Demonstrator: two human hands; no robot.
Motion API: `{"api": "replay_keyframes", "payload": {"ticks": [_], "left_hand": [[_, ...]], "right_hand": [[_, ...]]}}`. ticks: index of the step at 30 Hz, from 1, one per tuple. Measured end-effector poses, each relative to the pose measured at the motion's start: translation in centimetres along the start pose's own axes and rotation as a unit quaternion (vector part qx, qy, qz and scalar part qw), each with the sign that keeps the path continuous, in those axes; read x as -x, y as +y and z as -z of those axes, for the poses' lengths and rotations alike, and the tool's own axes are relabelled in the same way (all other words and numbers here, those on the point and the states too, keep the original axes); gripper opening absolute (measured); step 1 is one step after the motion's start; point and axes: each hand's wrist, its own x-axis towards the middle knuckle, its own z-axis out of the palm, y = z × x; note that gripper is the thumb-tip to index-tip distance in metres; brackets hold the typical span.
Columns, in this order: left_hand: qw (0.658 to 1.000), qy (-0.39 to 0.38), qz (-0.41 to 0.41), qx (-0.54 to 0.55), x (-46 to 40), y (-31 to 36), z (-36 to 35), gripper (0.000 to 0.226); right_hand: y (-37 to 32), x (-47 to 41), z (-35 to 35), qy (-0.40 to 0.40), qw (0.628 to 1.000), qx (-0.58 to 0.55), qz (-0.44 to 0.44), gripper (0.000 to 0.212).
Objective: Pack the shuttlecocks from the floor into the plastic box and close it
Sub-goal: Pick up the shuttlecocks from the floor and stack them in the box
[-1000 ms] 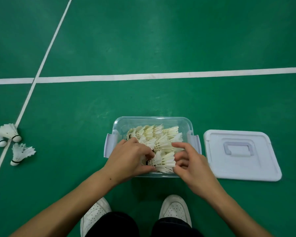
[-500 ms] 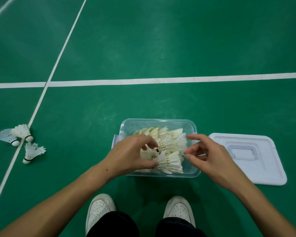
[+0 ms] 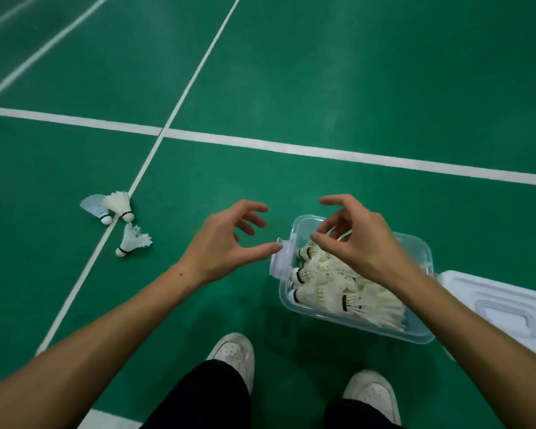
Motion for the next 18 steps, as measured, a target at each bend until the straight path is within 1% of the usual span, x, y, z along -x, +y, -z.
{"api": "replay_keyframes", "payload": {"ticks": [4, 8, 13, 18], "left_hand": [[0.996, 0.074, 0.052, 0.011, 1.4, -5.0, 4.8, 0.062], [0.985, 0.126, 0.118, -0.006, 3.2, -11.4, 9.9, 0.062], [0.968, 0.158, 0.189, -0.045, 5.1, -18.2, 15.1, 0.061], [0.955, 0.183, 0.215, -0.086, 5.5, -21.8, 19.1, 0.06]], "right_hand": [[-3.6, -4.8, -4.7, -0.038, 0.998, 0.019, 0.052, 0.06], [-7.1, -9.3, -10.6, -0.073, 0.992, 0.015, 0.102, 0.058], [-10.2, -13.5, -18.3, -0.135, 0.982, 0.001, 0.133, 0.059], [-12.7, -16.6, -25.1, -0.188, 0.971, -0.001, 0.15, 0.06]]}}
